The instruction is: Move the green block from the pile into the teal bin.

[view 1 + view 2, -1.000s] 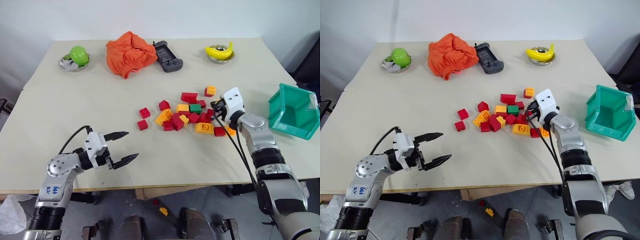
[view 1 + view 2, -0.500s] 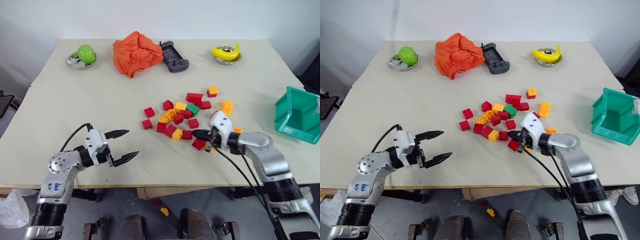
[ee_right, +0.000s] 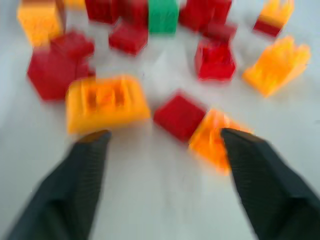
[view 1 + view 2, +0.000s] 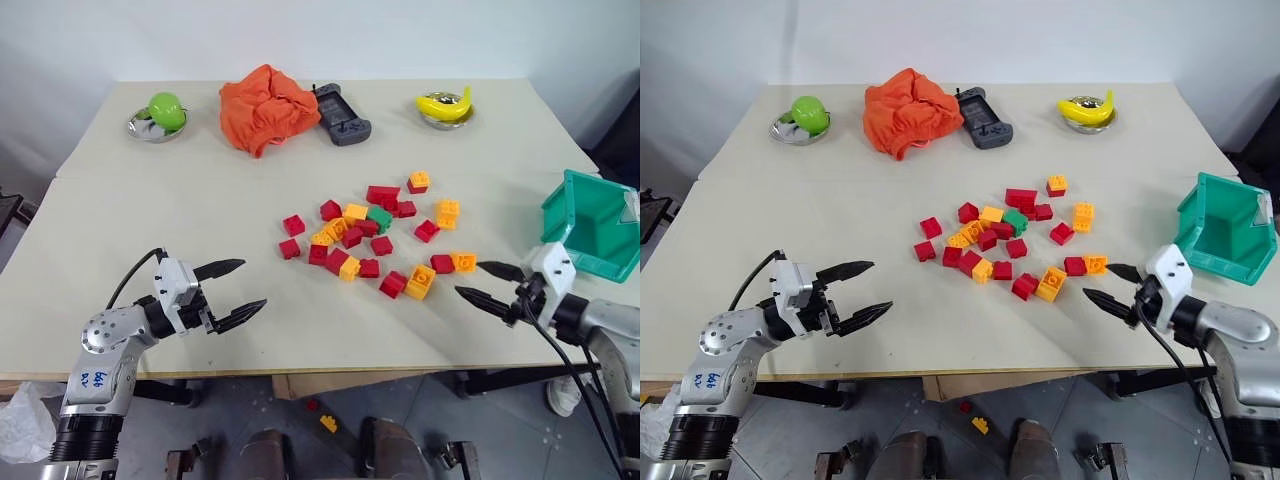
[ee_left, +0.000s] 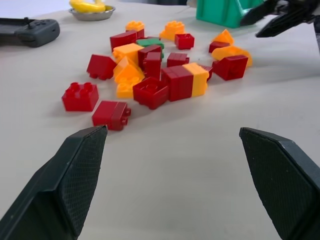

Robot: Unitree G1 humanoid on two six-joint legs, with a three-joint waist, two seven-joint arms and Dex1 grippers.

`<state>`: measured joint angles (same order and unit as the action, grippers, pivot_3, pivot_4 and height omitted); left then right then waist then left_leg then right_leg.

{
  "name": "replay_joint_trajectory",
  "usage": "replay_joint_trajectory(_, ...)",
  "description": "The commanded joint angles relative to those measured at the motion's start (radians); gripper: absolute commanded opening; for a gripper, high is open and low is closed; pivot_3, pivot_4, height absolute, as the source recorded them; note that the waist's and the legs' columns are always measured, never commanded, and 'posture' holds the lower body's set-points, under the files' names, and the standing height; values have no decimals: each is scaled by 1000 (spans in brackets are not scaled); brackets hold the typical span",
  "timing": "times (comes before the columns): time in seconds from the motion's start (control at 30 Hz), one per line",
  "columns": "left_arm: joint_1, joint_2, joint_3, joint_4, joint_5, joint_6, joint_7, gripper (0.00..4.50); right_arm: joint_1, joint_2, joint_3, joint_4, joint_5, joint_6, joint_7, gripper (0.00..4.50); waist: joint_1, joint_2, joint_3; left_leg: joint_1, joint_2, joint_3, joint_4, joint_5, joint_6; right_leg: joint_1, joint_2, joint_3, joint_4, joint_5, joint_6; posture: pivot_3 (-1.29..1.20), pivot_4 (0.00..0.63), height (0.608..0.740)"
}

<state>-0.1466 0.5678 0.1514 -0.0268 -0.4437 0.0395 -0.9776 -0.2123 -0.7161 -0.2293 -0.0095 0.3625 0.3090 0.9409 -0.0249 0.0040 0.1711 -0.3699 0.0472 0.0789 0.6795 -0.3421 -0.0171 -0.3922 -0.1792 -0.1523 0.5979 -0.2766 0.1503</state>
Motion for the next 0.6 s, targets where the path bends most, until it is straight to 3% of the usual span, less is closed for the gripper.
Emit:
replay_joint_trajectory(0.03,-19,1,4,-33,-14,0,0,4500,-120,46,81,-3,-26,39,-60,4479,-1,0,0,0,0,0,0,0,0,0,0,0,0,0,0,0,150,740)
replay_joint_trajectory(0.2,-45,-17,-24,-35,-5,4,3,4500,-397,156,233,225,-170,97,-197,4479,-3,0,0,-1,0,0,1,0,0,-2,0,1,1,0,0,0,150,740)
replay_joint_trajectory(0.33,-54,-30,-31,-36,-1,1,17,4500,-565,232,301,475,-262,27,-263,4479,2,0,0,-2,0,0,1,0,0,-2,0,0,0,0,0,0,150,740)
replay_joint_trajectory(0.6,-43,-38,-27,-41,6,-12,37,4500,-701,347,346,695,-314,-56,-249,4479,-9,0,0,-2,0,0,-1,0,0,-2,0,0,0,0,0,0,150,740)
